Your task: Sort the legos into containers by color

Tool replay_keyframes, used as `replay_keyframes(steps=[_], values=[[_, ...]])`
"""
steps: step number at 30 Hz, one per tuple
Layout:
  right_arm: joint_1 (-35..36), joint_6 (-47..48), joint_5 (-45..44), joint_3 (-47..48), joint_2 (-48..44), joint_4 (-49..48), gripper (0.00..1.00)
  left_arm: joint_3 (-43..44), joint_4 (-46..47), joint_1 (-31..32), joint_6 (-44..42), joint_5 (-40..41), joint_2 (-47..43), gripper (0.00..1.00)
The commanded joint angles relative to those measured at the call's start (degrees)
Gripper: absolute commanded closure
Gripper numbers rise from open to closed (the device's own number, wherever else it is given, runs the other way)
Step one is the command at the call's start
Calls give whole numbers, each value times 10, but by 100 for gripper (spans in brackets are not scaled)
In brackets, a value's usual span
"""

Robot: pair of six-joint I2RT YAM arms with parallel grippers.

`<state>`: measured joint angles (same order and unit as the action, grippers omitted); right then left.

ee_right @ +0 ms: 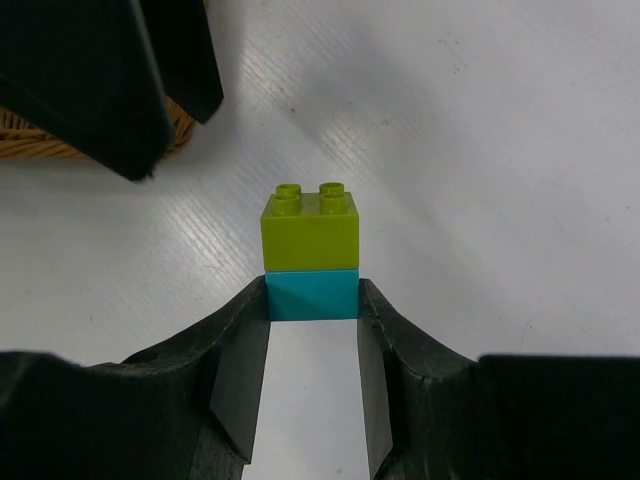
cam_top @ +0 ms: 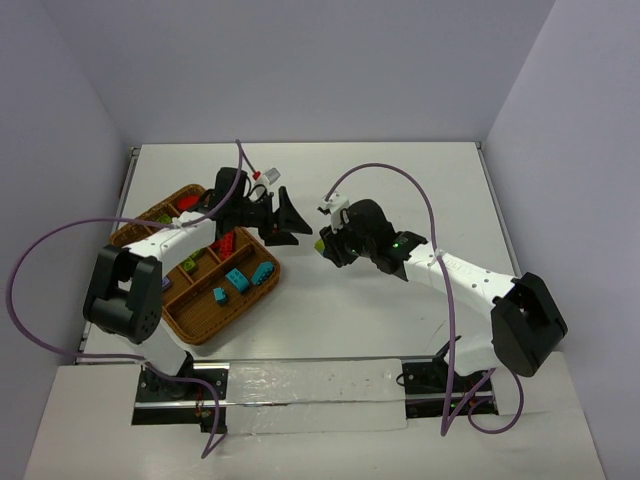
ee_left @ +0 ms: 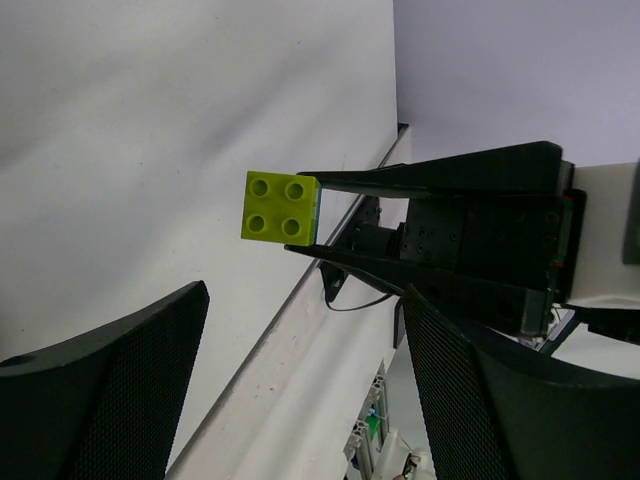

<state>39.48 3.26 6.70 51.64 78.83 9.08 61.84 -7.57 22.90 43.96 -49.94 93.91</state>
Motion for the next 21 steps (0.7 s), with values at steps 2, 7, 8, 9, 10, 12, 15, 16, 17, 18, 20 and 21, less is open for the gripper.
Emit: replay_keyframes(steps=[2,7,8,9,10,12,15,16,17,18,20,21], values=[[1,-3,14,31,-23,-27,98,20,38,23,6,-9,28,17],[4,-1,13,31,-29,-27,98,12,93,28,44,-24,46,18],[4,-1,13,31,-29,-27,98,12,93,29,44,-24,47,19],[4,0,12,31,-31,-27,98,15,94,33,47,-24,53,20],[4,1,12,31,-32,-27,98,15,96,33,49,-24,56,21],[5,2,10,31,-32,-25,98,14,107,35,55,-27,59,25],[5,2,10,30,-33,-24,98,20,115,40,58,-38,66,28],[4,2,10,30,-33,-25,98,22,115,41,58,-39,68,29],[4,2,11,30,-33,-25,98,24,116,42,59,-40,71,30],[4,2,11,33,-32,-24,98,27,117,44,61,-41,75,31],[5,2,11,36,-31,-22,98,31,119,47,62,-41,78,34],[5,2,10,37,-31,-22,98,32,119,49,62,-41,79,36]])
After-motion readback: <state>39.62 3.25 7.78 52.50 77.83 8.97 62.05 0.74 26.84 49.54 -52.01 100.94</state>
